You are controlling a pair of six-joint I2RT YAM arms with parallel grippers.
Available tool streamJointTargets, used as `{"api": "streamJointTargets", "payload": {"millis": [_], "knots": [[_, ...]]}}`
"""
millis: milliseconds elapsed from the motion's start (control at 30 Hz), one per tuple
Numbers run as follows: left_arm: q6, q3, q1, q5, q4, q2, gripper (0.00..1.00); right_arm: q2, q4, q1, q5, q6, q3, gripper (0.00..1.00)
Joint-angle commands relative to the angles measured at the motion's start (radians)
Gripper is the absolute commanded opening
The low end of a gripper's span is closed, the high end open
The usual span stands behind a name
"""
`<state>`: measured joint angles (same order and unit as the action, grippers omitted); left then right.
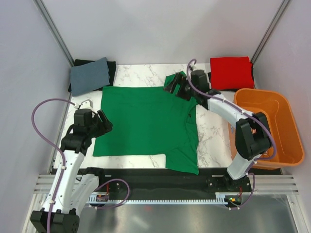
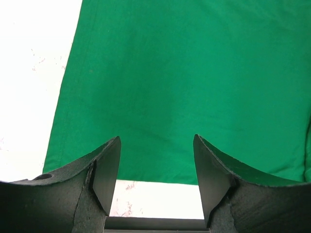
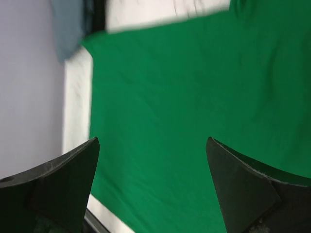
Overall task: Fold and stack the t-shirts
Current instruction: Fold the tshirt
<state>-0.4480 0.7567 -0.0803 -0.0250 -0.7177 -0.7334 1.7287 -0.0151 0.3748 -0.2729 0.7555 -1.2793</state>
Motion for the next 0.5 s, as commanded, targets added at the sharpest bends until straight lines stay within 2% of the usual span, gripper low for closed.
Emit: {"api": "streamJointTargets", "payload": {"millis": [0,167,300,467], "knots": [[-0.026,0.007,-0.001,-0.018,0.015,-0.011,0.68,0.000,-0.170,0.049,0.057,-0.079,0.127,0.98],[-0.027,0.001,-0.001,-0.032,0.015,0.015,0.67,0.025,-0.316,0.111,0.165,-0.117,0.152,0.98],[-0.027,0.001,-0.001,-0.044,0.014,0.022,0.67,0.012,-0.442,0.118,0.267,-0.143,0.163,0.98],[-0.029,0.001,-0.001,-0.043,0.014,0.019,0.66,-0.027,-0.519,0.099,0.437,-0.176,0.208,0.98]]}}
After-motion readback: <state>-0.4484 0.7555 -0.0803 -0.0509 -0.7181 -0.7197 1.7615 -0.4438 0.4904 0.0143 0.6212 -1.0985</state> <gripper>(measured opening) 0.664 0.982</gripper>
